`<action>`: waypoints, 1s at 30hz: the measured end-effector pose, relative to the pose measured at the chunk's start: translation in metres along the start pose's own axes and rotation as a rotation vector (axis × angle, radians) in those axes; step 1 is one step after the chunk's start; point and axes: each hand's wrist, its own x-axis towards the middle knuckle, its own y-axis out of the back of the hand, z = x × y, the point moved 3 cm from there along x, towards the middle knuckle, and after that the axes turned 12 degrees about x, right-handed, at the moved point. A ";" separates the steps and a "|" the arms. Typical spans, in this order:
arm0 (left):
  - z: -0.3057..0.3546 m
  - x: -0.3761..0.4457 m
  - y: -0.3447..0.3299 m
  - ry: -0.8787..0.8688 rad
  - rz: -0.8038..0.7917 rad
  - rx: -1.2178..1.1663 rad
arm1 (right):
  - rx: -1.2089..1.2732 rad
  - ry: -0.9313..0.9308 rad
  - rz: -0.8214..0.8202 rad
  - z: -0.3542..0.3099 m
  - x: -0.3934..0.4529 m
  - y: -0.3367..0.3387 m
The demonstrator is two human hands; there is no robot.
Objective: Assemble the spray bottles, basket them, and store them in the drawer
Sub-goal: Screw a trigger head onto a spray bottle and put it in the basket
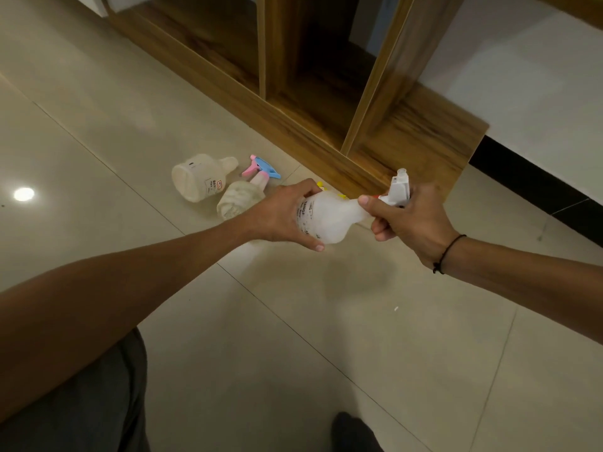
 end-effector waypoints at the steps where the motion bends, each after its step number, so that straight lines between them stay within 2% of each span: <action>1: 0.001 0.000 -0.002 -0.001 -0.002 0.026 | -0.016 0.002 0.003 -0.001 0.000 0.000; 7: 0.014 -0.002 0.011 0.023 -0.035 0.136 | -0.123 0.120 -0.022 -0.044 -0.008 -0.020; 17: 0.077 -0.016 0.078 0.043 -0.035 0.023 | -0.463 0.338 0.068 -0.170 -0.014 -0.032; 23: 0.133 -0.011 0.169 -0.061 0.023 0.055 | -0.510 0.439 0.110 -0.270 -0.025 -0.018; 30: 0.206 0.025 0.270 -0.216 0.128 0.115 | -0.456 0.537 0.154 -0.385 -0.020 0.017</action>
